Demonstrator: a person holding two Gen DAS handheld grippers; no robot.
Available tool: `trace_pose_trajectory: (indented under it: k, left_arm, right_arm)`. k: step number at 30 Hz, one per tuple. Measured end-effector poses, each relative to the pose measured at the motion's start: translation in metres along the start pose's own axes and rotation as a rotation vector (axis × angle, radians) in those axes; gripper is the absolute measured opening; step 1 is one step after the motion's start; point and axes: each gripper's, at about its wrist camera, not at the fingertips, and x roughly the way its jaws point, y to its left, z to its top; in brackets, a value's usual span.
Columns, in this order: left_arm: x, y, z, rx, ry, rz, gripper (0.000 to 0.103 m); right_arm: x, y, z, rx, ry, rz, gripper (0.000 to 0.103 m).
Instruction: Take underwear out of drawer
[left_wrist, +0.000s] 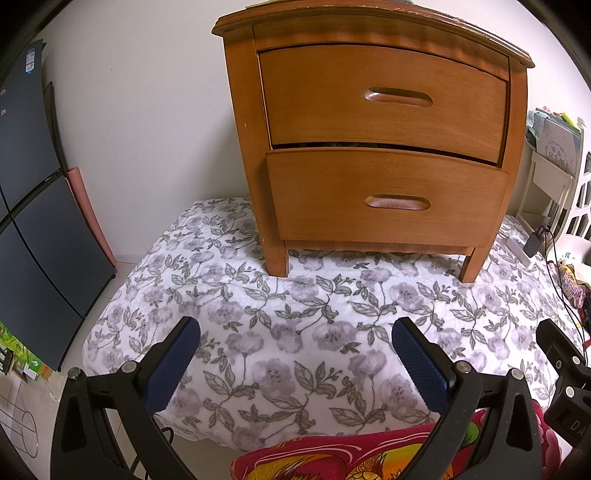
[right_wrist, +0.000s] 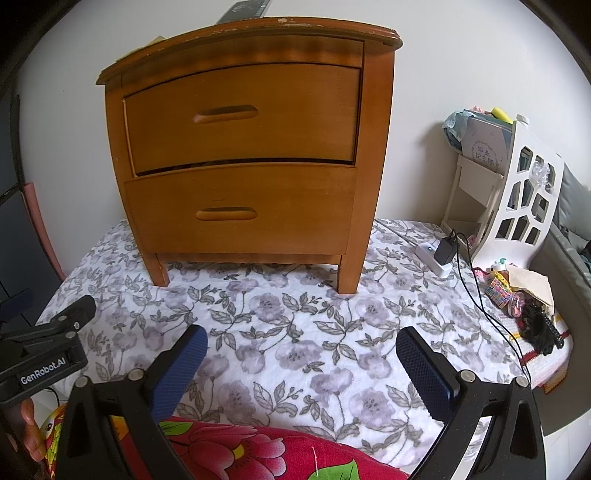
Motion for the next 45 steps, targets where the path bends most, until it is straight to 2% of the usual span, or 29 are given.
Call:
trace_pose_trajectory:
  k: [18,26,30,39,45]
  left_arm:
    - [0.001,0.002,0.000,-0.012,0.004,-0.006,0.103]
    - [0.006,0.024,0.012,-0.099,0.040,-0.096,0.103]
    - [0.012,0.037,0.021,-0.150,0.029,-0.124,0.103]
    - [0.016,0.055,0.035,-0.186,-0.084,-0.127,0.103]
    - [0.032,0.039,0.034,-0.106,-0.014,-0.124,0.103]
  right_arm:
    - [-0.001,-0.002,0.000,-0.002,0.001,0.007,0.103]
    - [-0.005,0.002,0.011,-0.042,-0.012,0.058,0.103]
    - [-0.003,0.004,0.030,-0.118,-0.044,0.040,0.103]
    - [0.022,0.027,0.093,-0.366,-0.104,0.023,0.103]
    - [0.060,0.062,0.123,-0.548,-0.096,0.050,0.103]
